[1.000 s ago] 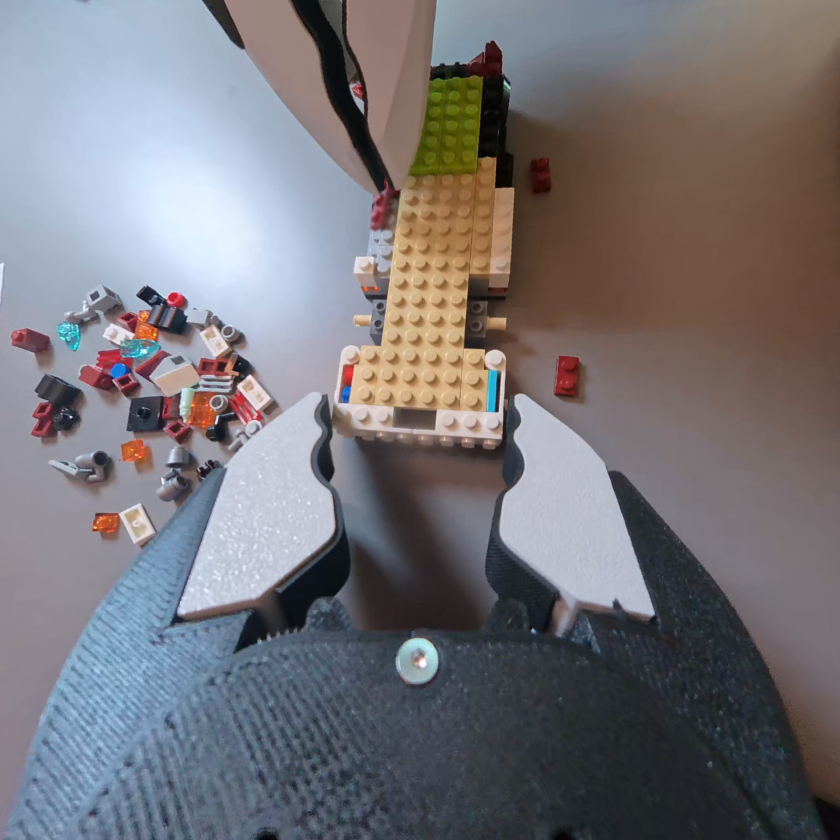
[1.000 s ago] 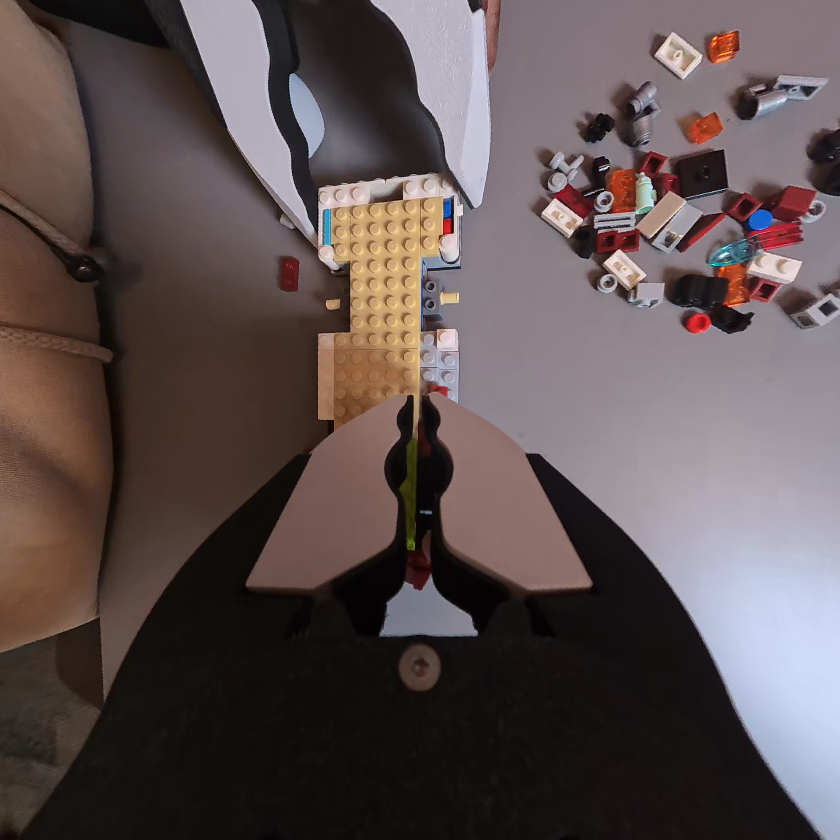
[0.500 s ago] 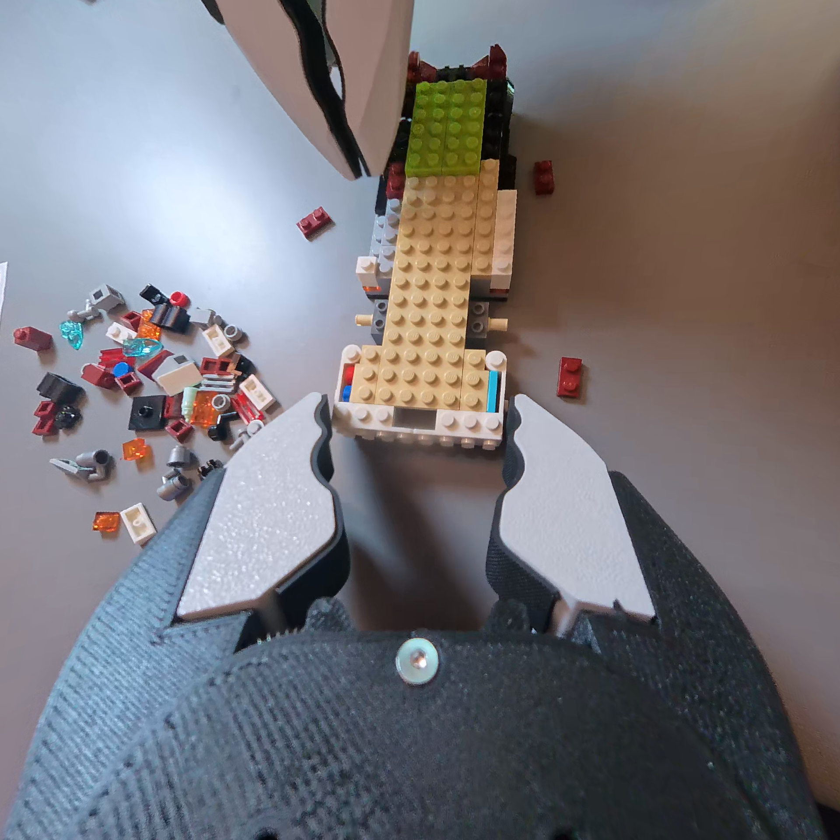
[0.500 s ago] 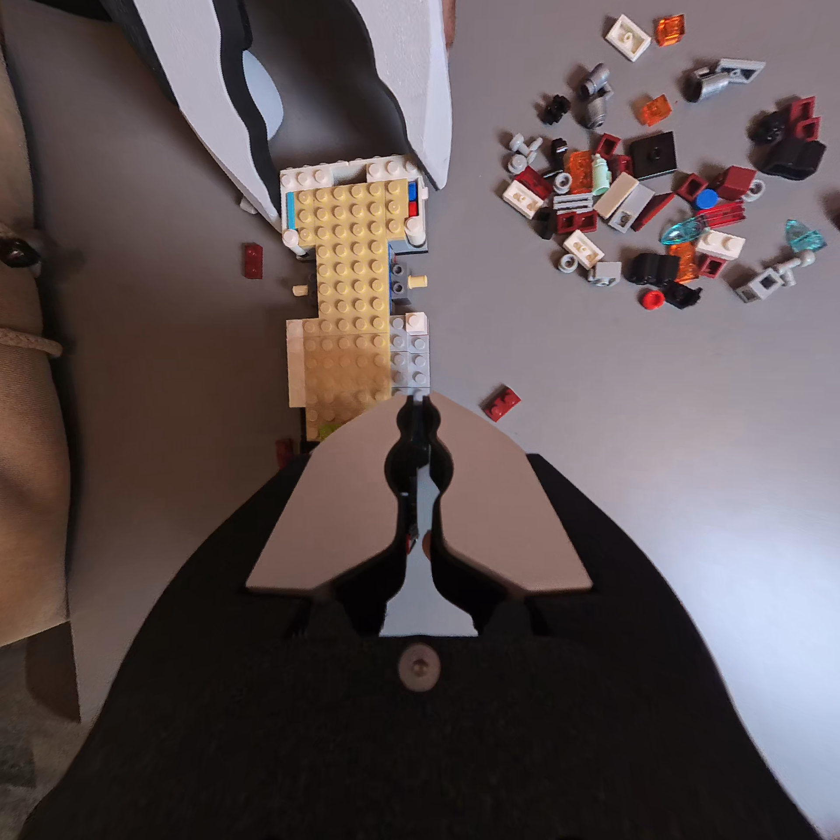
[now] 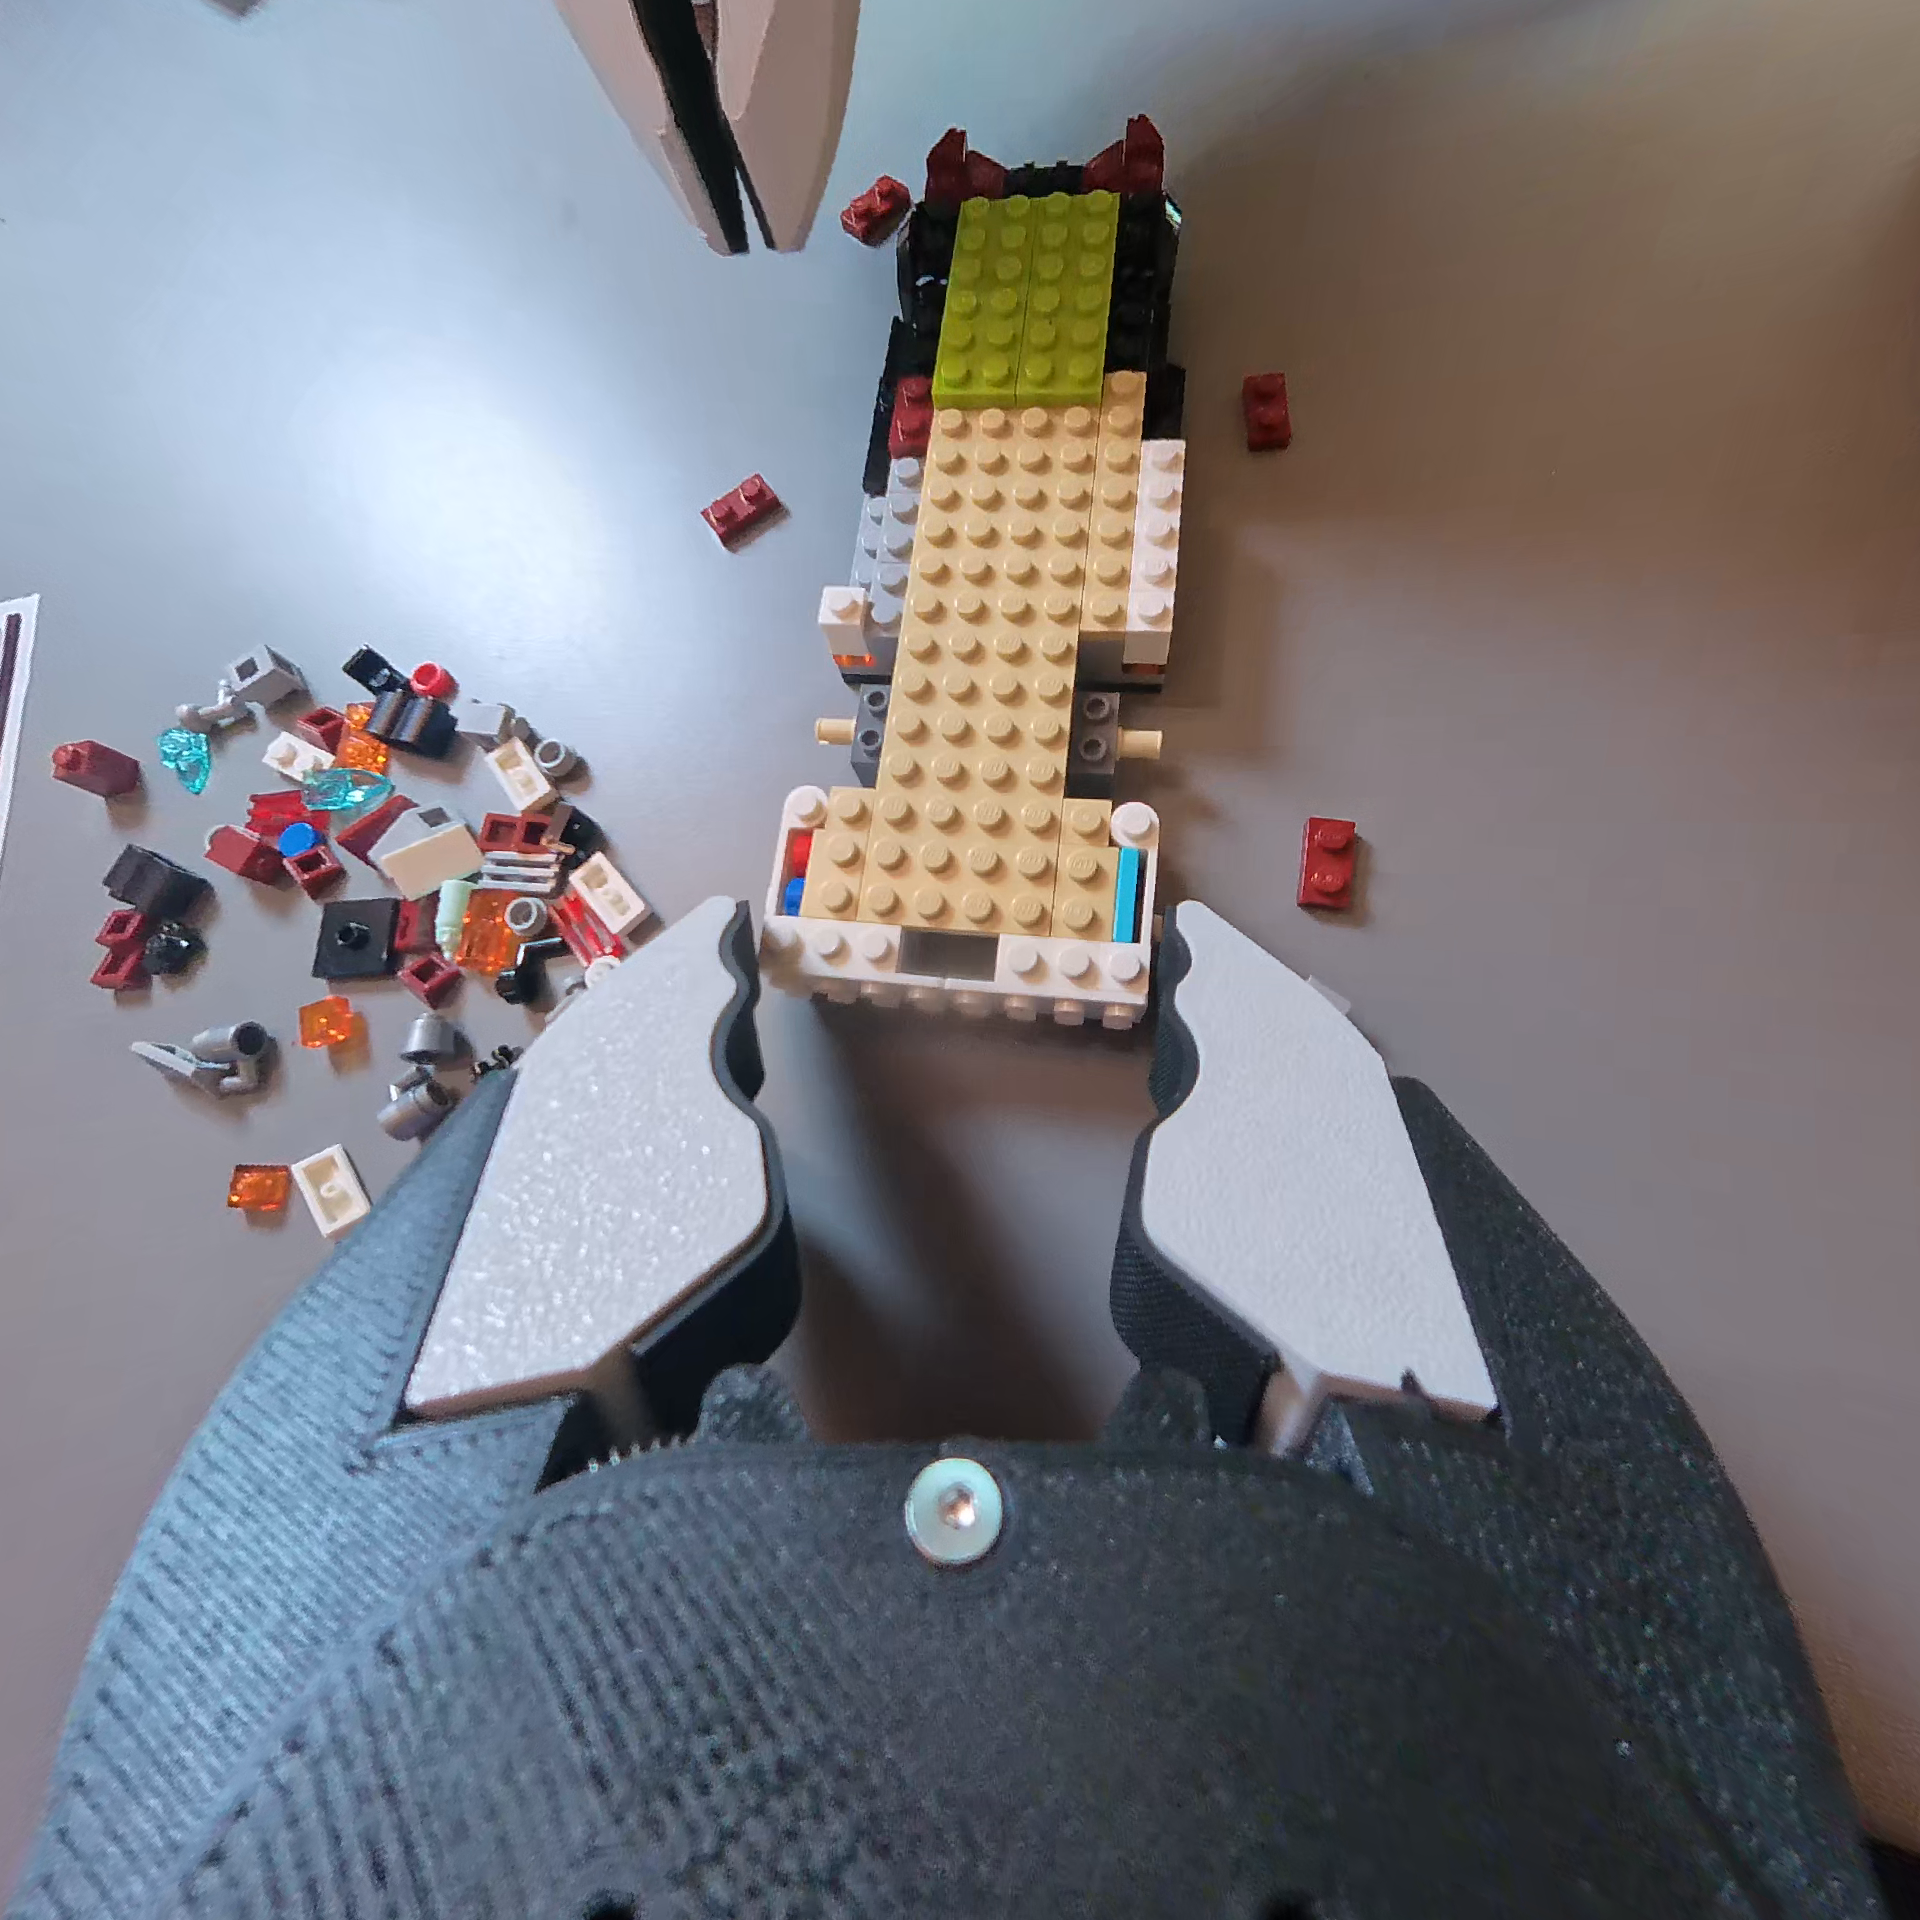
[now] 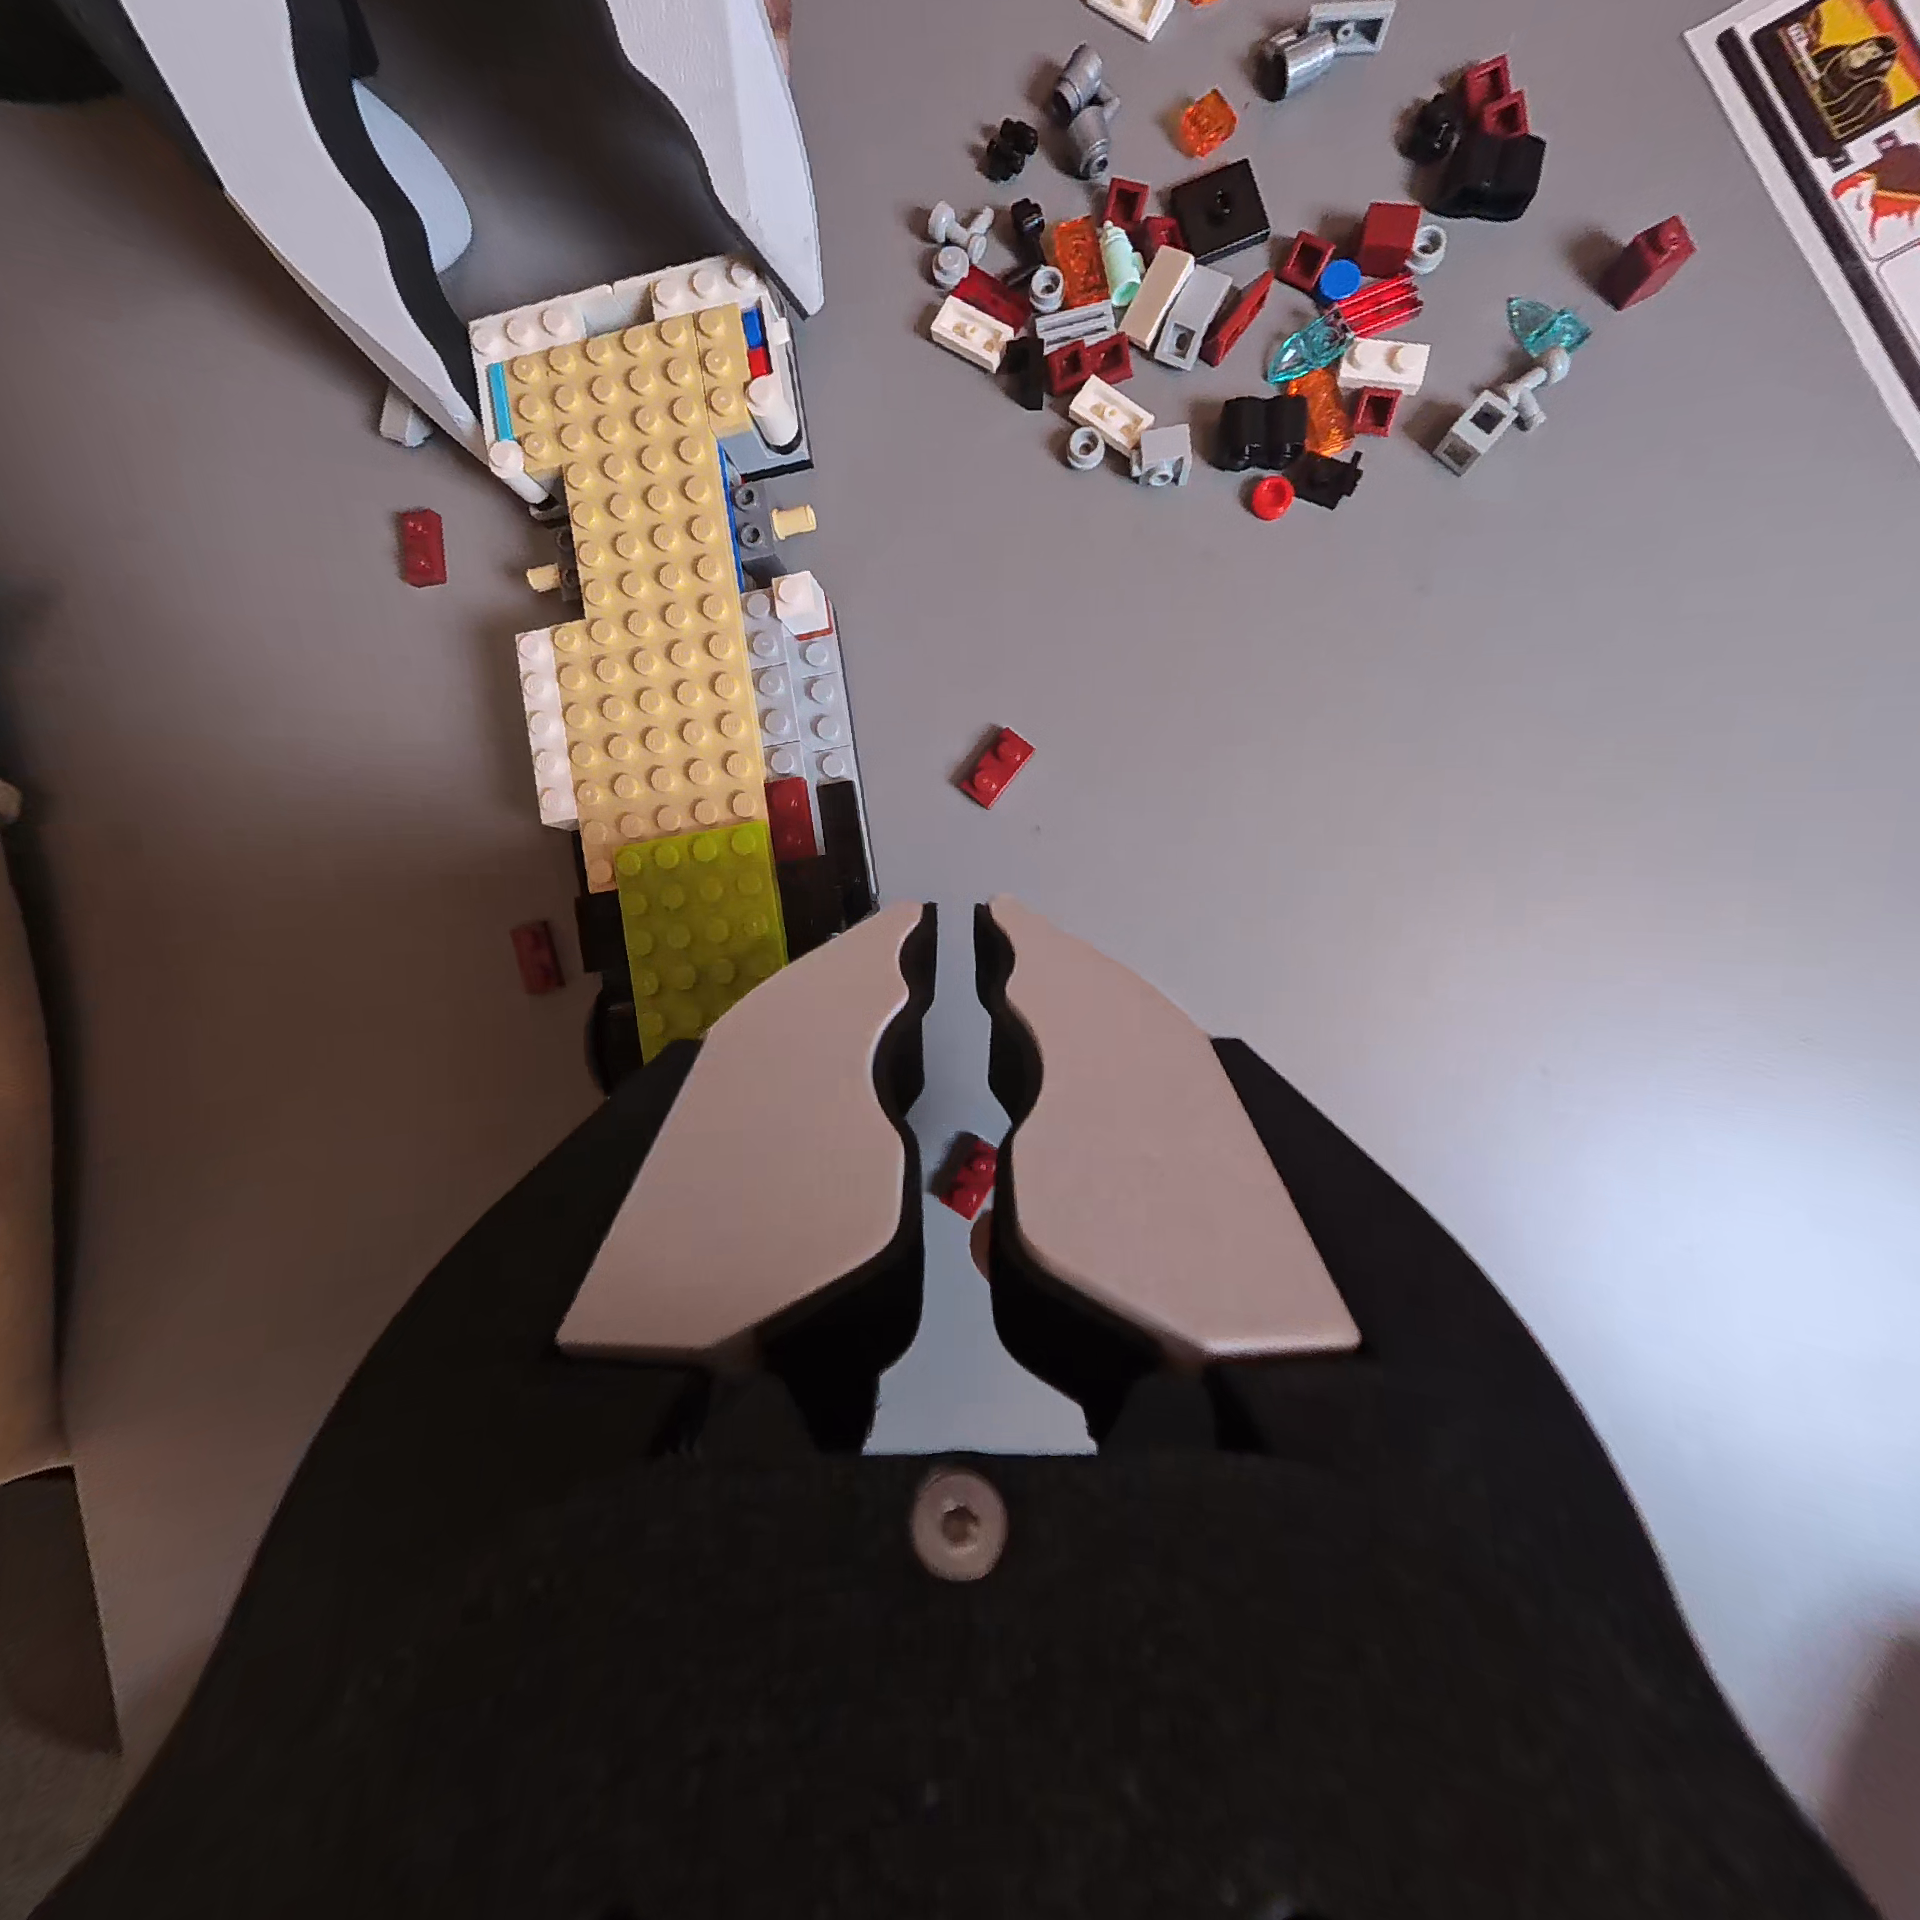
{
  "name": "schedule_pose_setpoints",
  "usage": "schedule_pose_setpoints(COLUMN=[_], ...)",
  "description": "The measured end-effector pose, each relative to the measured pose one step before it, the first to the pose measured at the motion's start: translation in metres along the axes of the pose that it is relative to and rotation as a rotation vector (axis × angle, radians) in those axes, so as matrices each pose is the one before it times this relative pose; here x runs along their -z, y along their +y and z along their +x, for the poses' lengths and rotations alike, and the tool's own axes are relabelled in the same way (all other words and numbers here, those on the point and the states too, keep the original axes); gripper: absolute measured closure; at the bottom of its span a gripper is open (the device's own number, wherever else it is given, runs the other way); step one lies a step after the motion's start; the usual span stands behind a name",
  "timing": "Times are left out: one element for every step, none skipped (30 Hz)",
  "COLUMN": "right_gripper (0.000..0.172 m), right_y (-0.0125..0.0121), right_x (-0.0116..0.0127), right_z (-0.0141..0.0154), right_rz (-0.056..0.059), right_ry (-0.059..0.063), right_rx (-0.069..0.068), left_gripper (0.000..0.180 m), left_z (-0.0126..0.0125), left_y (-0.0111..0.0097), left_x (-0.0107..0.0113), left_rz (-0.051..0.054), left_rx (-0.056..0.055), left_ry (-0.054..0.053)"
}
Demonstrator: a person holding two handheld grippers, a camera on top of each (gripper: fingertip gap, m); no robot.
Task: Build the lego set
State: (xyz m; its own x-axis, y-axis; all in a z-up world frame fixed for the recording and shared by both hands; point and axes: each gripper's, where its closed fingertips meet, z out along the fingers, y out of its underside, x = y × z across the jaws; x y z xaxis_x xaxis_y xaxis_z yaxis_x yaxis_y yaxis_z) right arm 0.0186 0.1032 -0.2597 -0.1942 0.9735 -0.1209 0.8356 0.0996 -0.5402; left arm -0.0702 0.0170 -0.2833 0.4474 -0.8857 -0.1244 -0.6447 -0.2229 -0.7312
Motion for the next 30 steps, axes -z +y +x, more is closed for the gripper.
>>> schedule_pose_setpoints(right_gripper=[0.165, 0.165, 0.166, 0.166, 0.166, 0.166, 0.166, 0.165, 0.163, 0.161, 0.159, 0.158, 0.158, 0.157, 0.157, 0.158, 0.159, 0.159, 0.161, 0.162, 0.162, 0.162, 0.162, 0.163, 0.163, 0.163, 0.163, 0.163, 0.163, 0.163], right_y=[0.00001, -0.0007, -0.00125, -0.00134, -0.00103, -0.00129, -0.00089, -0.00125, -0.00176, -0.00177, -0.00141, -0.00063, -0.00008, 0.00006, -0.00098, -0.00121, -0.00036, 0.0, 0.00001, 0.00006, -0.00024, 0.0, 0.00006, 0.00006, -0.00027, -0.0005, -0.00032, 0.00001, -0.00011, -0.00008], right_x=[-0.00049, -0.00107, -0.00192, -0.00292, -0.00391, -0.00434, -0.00448, -0.00428, -0.00382, -0.00329, -0.00266, -0.00242, -0.00208, -0.00182, -0.00118, -0.00052, -0.00033, -0.00018, -0.0002, -0.00019, -0.00033, -0.00006, -0.00014, -0.00005, -0.00013, -0.00024, -0.00005, -0.00005, -0.00002, 0.0], right_z=[0.00093, 0.00069, 0.00016, 0.00013, -0.0004, 0.00012, 0.00129, 0.00045, 0.00103, 0.00025, -0.00072, 0.00007, 0.00137, 0.00011, -0.0009, 0.00021, 0.00078, 0.00018, 0.00072, 0.0005, -0.00023, -0.00003, 0.00028, 0.00006, 0.00013, -0.00026, -0.00029, 0.00007, -0.00003, 0.00002], right_rz=[-0.0035, -0.0031, -0.0039, -0.0098, -0.0159, -0.0175, -0.0211, -0.0192, -0.0132, -0.0133, -0.0121, -0.0134, -0.0132, -0.0122, -0.0034, -0.0031, -0.007, -0.0069, -0.0059, -0.0051, -0.0031, -0.0037, -0.0055, -0.0046, -0.0006, 0.002, 0.0014, 0.0018, 0.0032, 0.0031], right_ry=[0.0046, 0.0037, 0.0011, 0.0002, -0.0026, 0.0018, 0.008, -0.0002, 0.0005, -0.0068, -0.0122, -0.0025, 0.0104, 0.0054, -0.0003, 0.0073, 0.0113, 0.009, 0.0148, 0.0136, 0.0087, 0.0081, 0.0068, 0.006, 0.0044, -0.0006, -0.0023, -0.0008, -0.0004, -0.0001], right_rx=[0.0018, 0.0019, 0.0, -0.0041, -0.0052, -0.0051, -0.008, -0.0073, -0.0175, -0.0228, -0.0168, -0.0067, 0.0021, 0.0064, 0.0031, -0.0036, 0.0002, 0.0079, 0.0095, 0.0117, 0.0133, 0.0119, 0.0094, 0.011, 0.0099, 0.0025, 0.0013, 0.0059, 0.0042, 0.003], left_gripper=[0.107, 0.107, 0.107, 0.107, 0.107, 0.107, 0.107, 0.107, 0.107, 0.107, 0.107, 0.107, 0.107, 0.107, 0.107, 0.107, 0.107, 0.107, 0.107, 0.107, 0.107, 0.107, 0.107, 0.107, 0.107, 0.107, 0.107, 0.107, 0.107, 0.107], left_z=[-0.00005, 0.00007, 0.00006, 0.00003, 0.00013, 0.00009, -0.00005, 0.00005, 0.00007, 0.00013, 0.00013, 0.00013, 0.00015, 0.0002, 0.00005, 0.00008, 0.00013, -0.00007, 0.00009, 0.00002, -0.00001, 0.00003, 0.00008, -0.00002, 0.00002, 0.0, -0.00001, -0.00009, -0.00005, -0.00011], left_y=[-0.00015, -0.00008, 0.00001, -0.00012, -0.0001, -0.00002, 0.00007, -0.00002, 0.00004, 0.00002, 0.00005, 0.00008, 0.00006, 0.00004, 0.00011, 0.00012, 0.00004, 0.00013, 0.00007, -0.00002, 0.00006, 0.00008, 0.00002, 0.0001, -0.00003, -0.00002, 0.00005, -0.00003, 0.00001, -0.00001], left_x=[0.0, -0.00007, -0.00013, -0.00009, -0.00002, 0.00002, 0.00007, -0.00001, 0.00008, 0.00004, 0.00009, 0.00013, 0.00012, 0.00011, 0.00014, 0.00004, 0.0001, 0.00015, 0.00012, 0.00002, 0.00006, 0.0001, 0.00004, -0.00005, 0.00012, -0.00001, -0.00005, -0.00002, 0.00003, -0.00001], left_rz=[0.0001, -0.0002, -0.0003, 0.0001, 0.0006, 0.0004, 0.0, -0.0002, 0.0, -0.0003, -0.0003, -0.0001, 0.0001, 0.0002, 0.0003, 0.0008, 0.0009, 0.0005, 0.0006, 0.0006, 0.0, 0.0001, 0.0, -0.0002, -0.0002, 0.0001, 0.0007, 0.0005, 0.0004, 0.0004], left_rx=[-0.0003, -0.0004, -0.0004, -0.0009, -0.0014, -0.0002, -0.0001, -0.0002, -0.0007, -0.0005, -0.0012, -0.0012, -0.0012, -0.0014, -0.001, -0.0007, -0.0004, -0.001, -0.0004, -0.0004, -0.0005, -0.0004, -0.0001, -0.0001, -0.0001, 0.0002, 0.0003, 0.0006, 0.0001, 0.0005], left_ry=[-0.0005, -0.0006, -0.0008, -0.0006, 0.0001, 0.0001, 0.0, -0.0005, -0.0004, -0.0004, -0.0007, -0.0004, -0.0002, 0.0002, 0.0009, 0.0009, 0.0012, 0.001, 0.0009, 0.0007, 0.0005, 0.0001, 0.0, -0.0002, -0.0003, -0.0001, -0.0001, -0.0001, -0.0001, -0.0001])
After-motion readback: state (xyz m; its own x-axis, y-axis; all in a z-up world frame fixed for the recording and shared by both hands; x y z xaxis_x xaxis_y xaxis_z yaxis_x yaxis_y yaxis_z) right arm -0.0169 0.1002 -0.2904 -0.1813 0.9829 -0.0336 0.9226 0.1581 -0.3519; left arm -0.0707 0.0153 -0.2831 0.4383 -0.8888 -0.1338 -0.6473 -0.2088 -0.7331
